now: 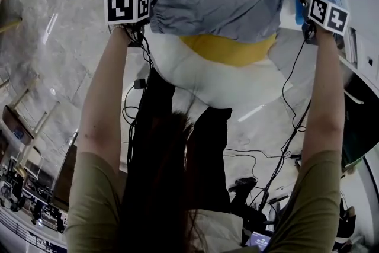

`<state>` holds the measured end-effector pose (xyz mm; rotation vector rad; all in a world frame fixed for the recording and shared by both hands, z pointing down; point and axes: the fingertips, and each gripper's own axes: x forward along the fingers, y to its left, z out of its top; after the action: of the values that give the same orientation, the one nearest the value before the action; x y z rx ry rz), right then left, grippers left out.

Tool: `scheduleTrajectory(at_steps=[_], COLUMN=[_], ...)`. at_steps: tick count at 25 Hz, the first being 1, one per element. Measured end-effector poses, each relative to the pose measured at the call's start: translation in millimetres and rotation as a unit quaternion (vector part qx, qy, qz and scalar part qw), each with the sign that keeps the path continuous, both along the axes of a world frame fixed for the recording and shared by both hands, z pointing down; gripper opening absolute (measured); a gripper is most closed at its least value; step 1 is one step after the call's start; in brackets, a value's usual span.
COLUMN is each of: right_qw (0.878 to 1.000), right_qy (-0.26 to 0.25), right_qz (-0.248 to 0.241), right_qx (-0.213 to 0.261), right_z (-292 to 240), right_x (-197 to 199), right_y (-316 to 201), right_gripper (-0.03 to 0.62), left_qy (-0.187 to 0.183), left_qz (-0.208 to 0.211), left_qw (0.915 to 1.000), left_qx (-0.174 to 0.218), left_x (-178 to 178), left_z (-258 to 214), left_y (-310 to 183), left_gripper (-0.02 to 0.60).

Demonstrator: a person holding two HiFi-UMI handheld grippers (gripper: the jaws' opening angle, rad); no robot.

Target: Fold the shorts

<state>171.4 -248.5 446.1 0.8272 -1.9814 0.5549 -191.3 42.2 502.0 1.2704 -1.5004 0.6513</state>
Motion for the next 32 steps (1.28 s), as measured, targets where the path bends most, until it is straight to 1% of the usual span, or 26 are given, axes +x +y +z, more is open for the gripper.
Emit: scheduleTrajectory(at_steps=[2, 4, 5, 6, 7, 9, 10, 12, 15, 16, 18, 19, 21, 24, 26, 28, 30, 32], right_qw=[1.000, 0.997, 0.994, 0.990, 0.985, 0.979, 0.976, 0.967, 0.945, 0.939, 0.928, 0.924, 0.919, 0.912, 0.904, 0.893, 0.879, 0.867], right_qy=[-0.023, -0.047, -0.057, -0.061, -0.059, -0.048, -0.048, -0.065, -0.099, -0.109, -0.131, -0.141, -0.161, -0.205, -0.238, -0.264, -0.279, -0.280], right_qz=[0.007, 0.011, 0.011, 0.010, 0.009, 0.019, 0.036, 0.098, 0.214, 0.243, 0.279, 0.289, 0.299, 0.294, 0.287, 0.298, 0.329, 0.362], right_qx=[-0.019, -0.064, -0.096, -0.130, -0.160, -0.199, -0.211, -0.228, -0.224, -0.220, -0.210, -0.206, -0.198, -0.201, -0.208, -0.212, -0.204, -0.198], right_z=[-2.9, 4.1, 10.9, 19.4, 28.9, 49.6, 59.9, 80.0, 105.1, 111.0, 119.3, 121.7, 123.5, 116.6, 107.8, 100.6, 98.1, 102.2], right_x=[6.5, 16.1, 21.6, 28.2, 36.1, 53.8, 61.5, 73.9, 94.3, 99.7, 102.5, 100.6, 95.4, 84.1, 80.2, 85.7, 98.4, 109.1], right_y=[24.0, 60.8, 82.9, 105.6, 126.7, 158.4, 168.6, 178.8, 177.5, 174.3, 165.2, 160.6, 154.9, 150.7, 149.4, 148.0, 142.7, 138.7], right_gripper=[0.193, 0.200, 0.320, 0.356, 0.356, 0.356, 0.356, 0.356, 0.353, 0.351, 0.351, 0.349, 0.340, 0.337, 0.337, 0.337, 0.337, 0.337], left_qy=[0.009, 0.027, 0.039, 0.049, 0.058, 0.068, 0.071, 0.077, 0.090, 0.093, 0.095, 0.095, 0.097, 0.098, 0.099, 0.101, 0.101, 0.099], left_qz=[0.004, 0.009, 0.013, 0.018, 0.024, 0.040, 0.044, 0.038, 0.006, -0.001, -0.009, -0.010, -0.009, -0.014, -0.018, -0.012, 0.002, 0.016], left_qw=[0.9999, 0.9993, 0.9986, 0.9976, 0.9965, 0.9941, 0.9931, 0.9923, 0.9932, 0.9937, 0.9946, 0.9948, 0.9947, 0.9943, 0.9941, 0.9939, 0.9938, 0.9937], left_qx=[-0.004, -0.022, -0.033, -0.045, -0.056, -0.075, -0.082, -0.088, -0.073, -0.062, -0.040, -0.034, -0.035, -0.040, -0.041, -0.044, -0.048, -0.051], left_x=[8.8, 23.5, 32.9, 43.0, 53.1, 71.3, 78.2, 85.8, 90.8, 91.9, 91.4, 90.9, 91.4, 90.2, 89.2, 90.1, 92.3, 94.3], left_z=[-5.6, -2.7, 0.8, 4.8, 9.1, 19.6, 26.1, 40.4, 55.7, 57.8, 59.6, 60.9, 65.3, 70.8, 71.2, 70.1, 67.8, 66.0], left_y=[16.5, 42.8, 57.5, 72.1, 86.2, 110.6, 120.1, 132.2, 131.5, 126.1, 112.3, 106.9, 102.6, 103.0, 104.2, 106.2, 107.1, 108.4], left_gripper=[0.299, 0.301, 0.301, 0.301, 0.301, 0.301, 0.301, 0.301, 0.301, 0.301, 0.301, 0.299, 0.299, 0.285, 0.275, 0.264, 0.253, 0.230])
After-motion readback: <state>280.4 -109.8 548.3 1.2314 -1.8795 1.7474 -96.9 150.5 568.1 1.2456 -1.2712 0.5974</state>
